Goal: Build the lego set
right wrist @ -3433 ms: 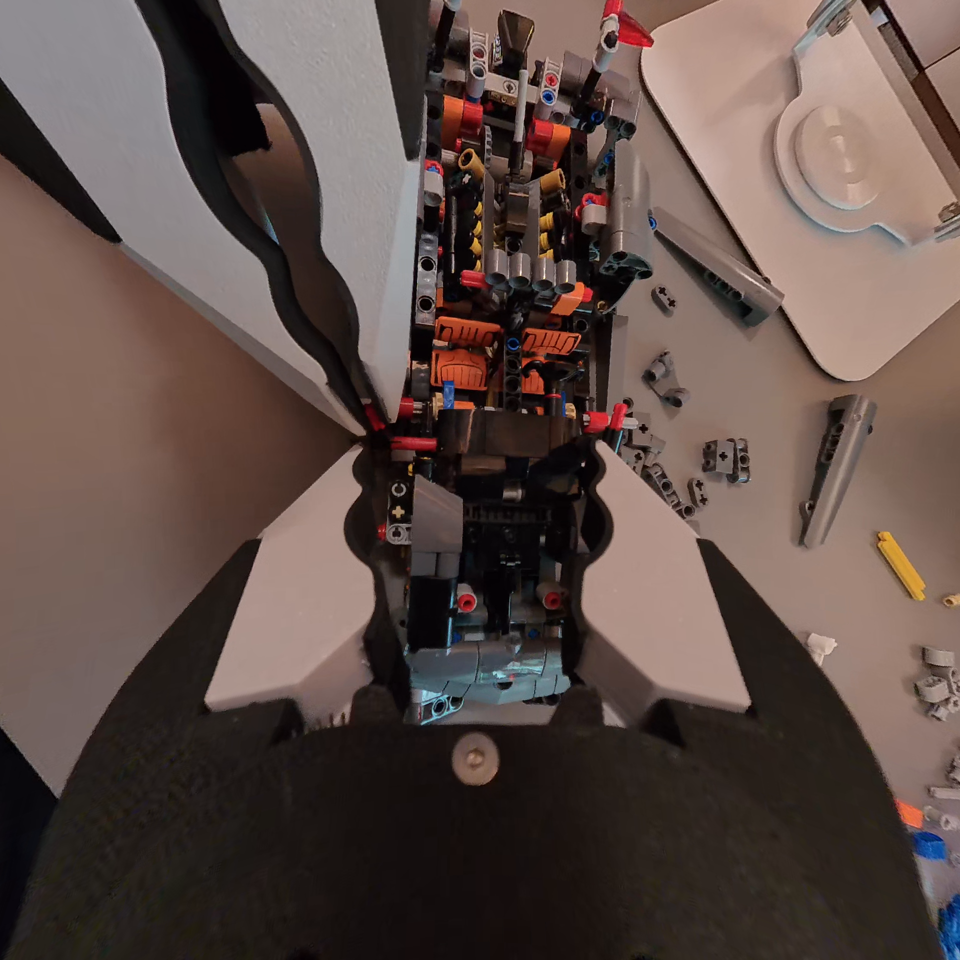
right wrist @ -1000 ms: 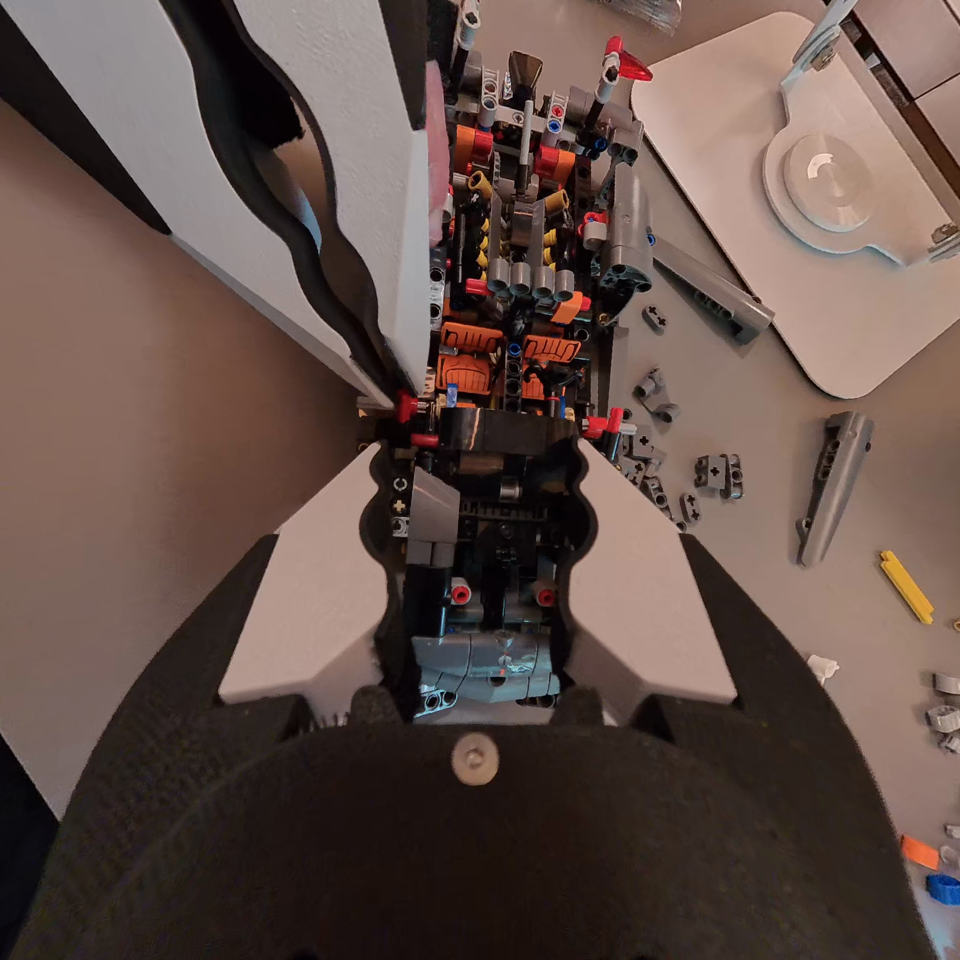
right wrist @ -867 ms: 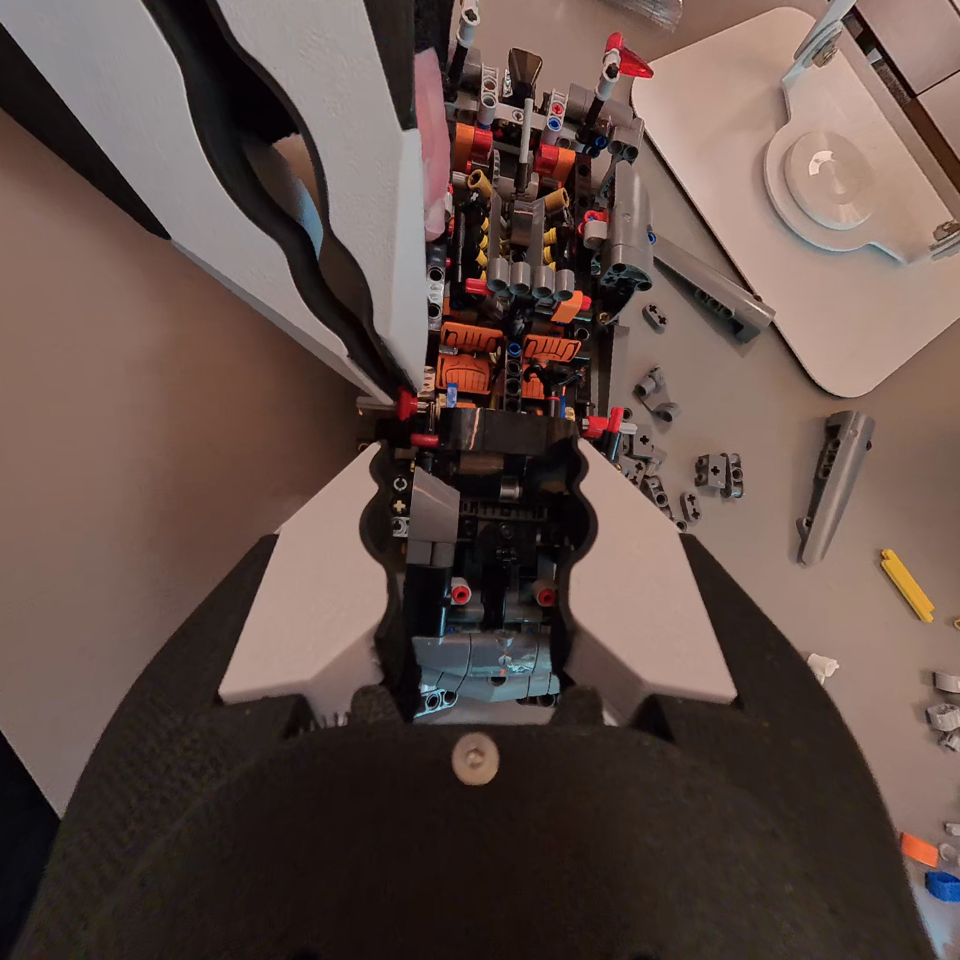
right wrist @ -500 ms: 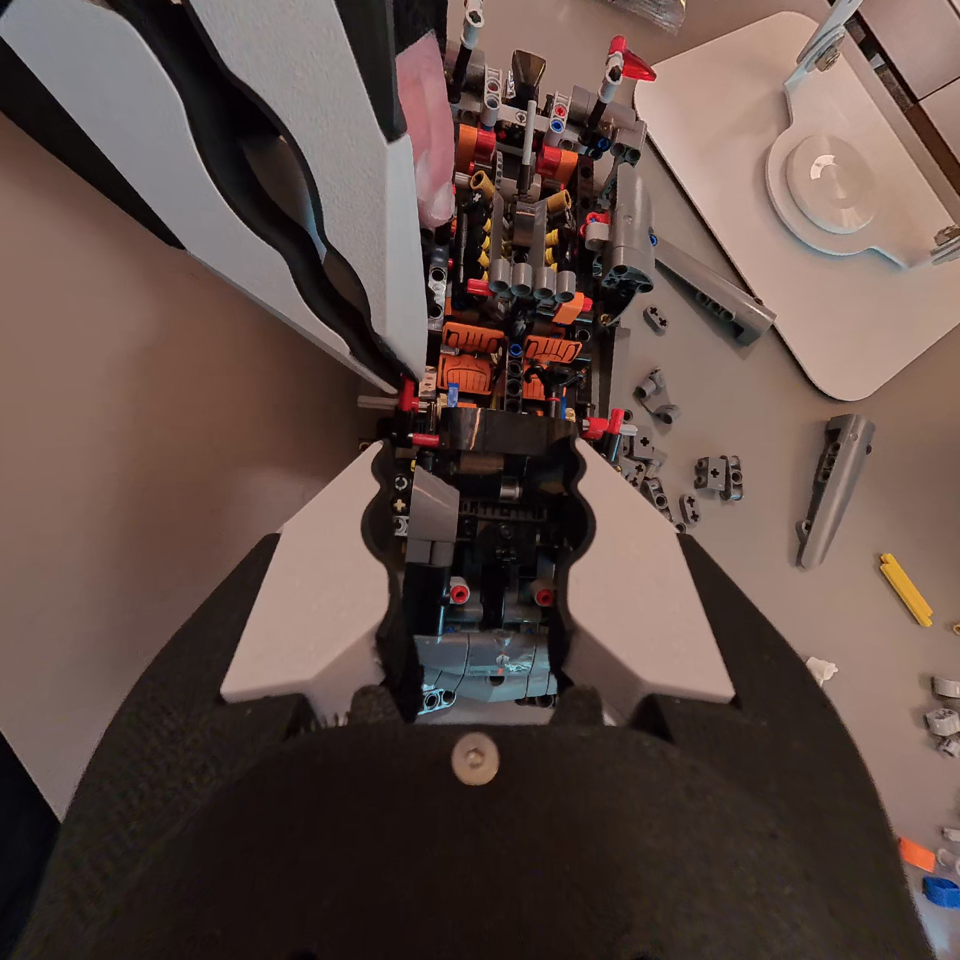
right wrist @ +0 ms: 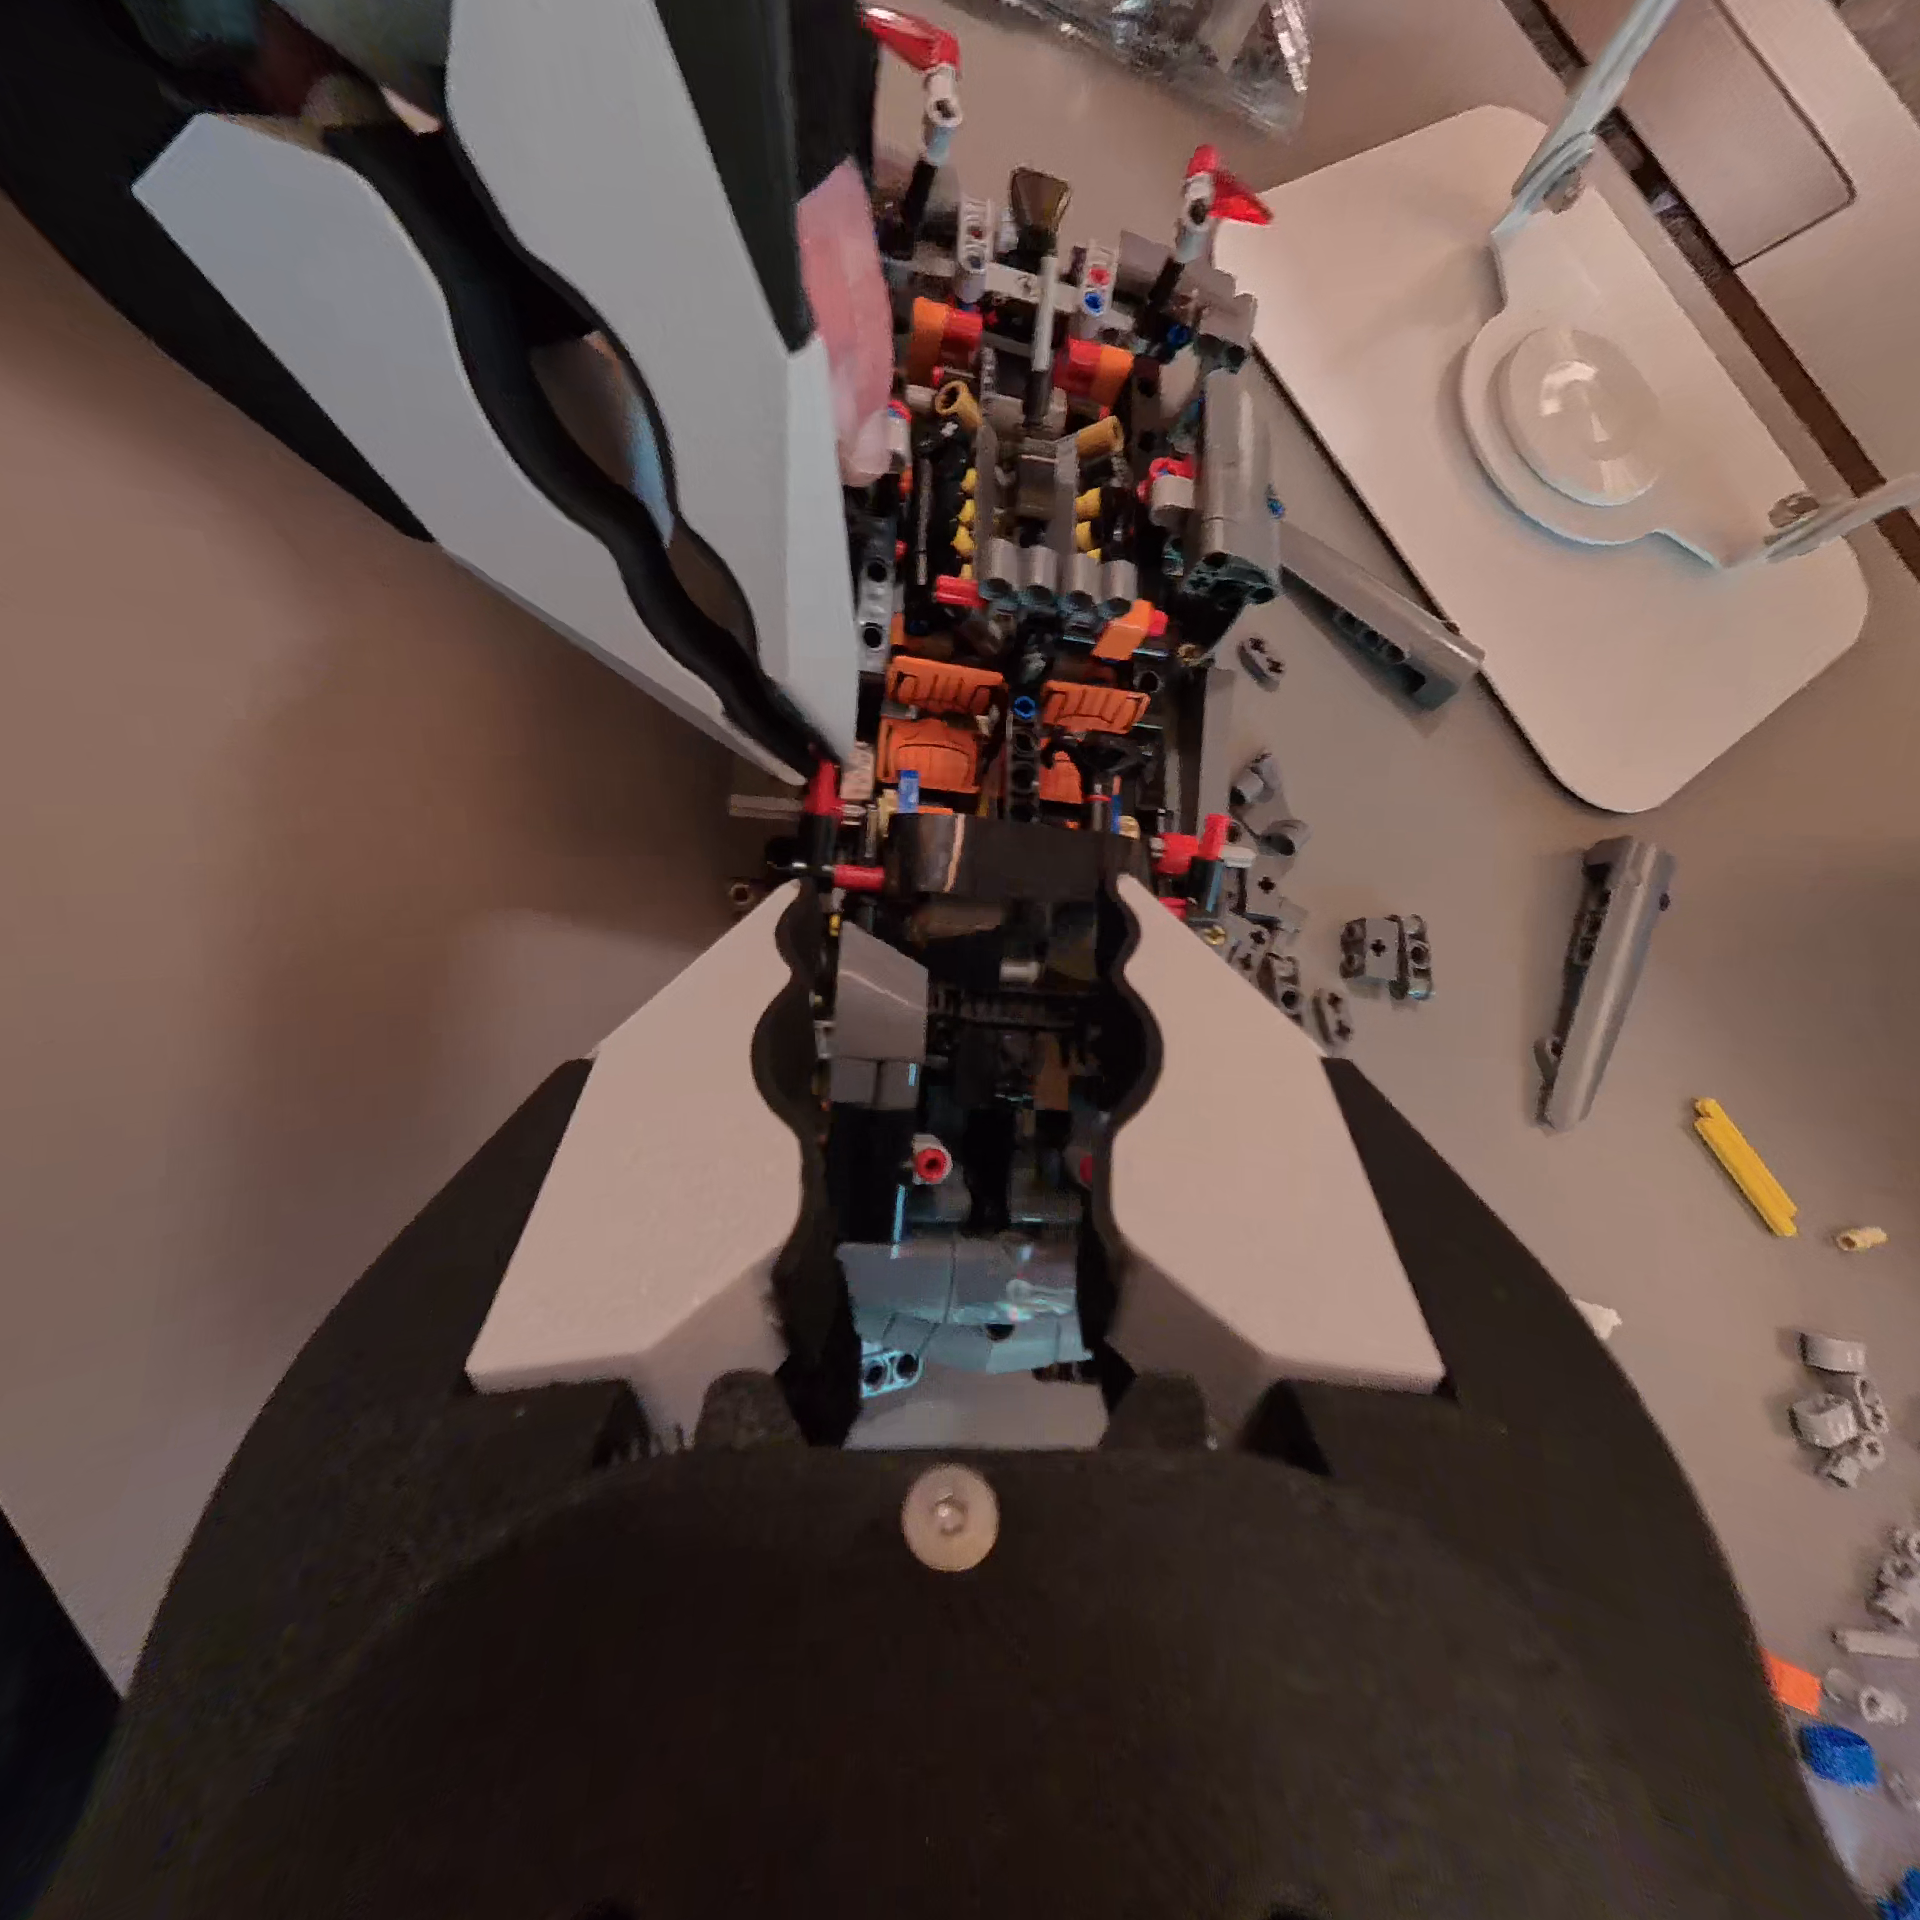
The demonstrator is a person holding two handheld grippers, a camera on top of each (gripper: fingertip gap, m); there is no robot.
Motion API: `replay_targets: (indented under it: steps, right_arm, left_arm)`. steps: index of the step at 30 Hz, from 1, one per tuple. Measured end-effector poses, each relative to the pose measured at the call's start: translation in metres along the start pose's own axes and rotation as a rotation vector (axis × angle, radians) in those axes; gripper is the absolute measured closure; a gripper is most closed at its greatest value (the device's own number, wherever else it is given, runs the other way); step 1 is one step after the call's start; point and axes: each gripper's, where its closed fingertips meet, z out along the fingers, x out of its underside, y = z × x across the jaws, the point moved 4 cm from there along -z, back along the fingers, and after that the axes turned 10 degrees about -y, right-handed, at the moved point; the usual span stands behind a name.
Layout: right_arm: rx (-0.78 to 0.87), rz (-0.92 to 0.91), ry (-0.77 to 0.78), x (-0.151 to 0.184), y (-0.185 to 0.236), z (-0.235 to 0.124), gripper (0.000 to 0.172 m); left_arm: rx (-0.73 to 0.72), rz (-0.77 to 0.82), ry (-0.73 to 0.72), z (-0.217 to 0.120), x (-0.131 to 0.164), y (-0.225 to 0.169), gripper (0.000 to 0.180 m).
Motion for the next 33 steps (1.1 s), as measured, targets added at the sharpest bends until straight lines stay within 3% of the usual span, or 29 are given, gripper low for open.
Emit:
replay_targets:
  steps: [4,9,16,31,33]
  right_arm:
    - [0.028,0.017,0.027,0.005,-0.006,0.001,0.104]
    - [0.012,0.044,0.067,0.008,-0.01,0.008,0.096]
    - [-0.023,0.04,0.138,0.008,-0.015,0.011,0.098]
    - [-0.077,0.085,0.228,0.015,-0.028,0.019,0.066]
    - [-0.084,0.081,0.224,0.014,-0.026,0.019,0.072]
  left_arm:
    - [0.0,0.009,0.001,0.0,0.0,0.001,0.178]
    - [-0.002,0.007,0.002,0.001,0.001,0.001,0.179]
    - [0.0,0.009,0.003,0.002,0.001,0.001,0.179]
    - [-0.004,0.016,0.009,0.004,0.001,0.002,0.179]
    - [-0.004,0.017,0.009,0.004,0.001,0.001,0.18]
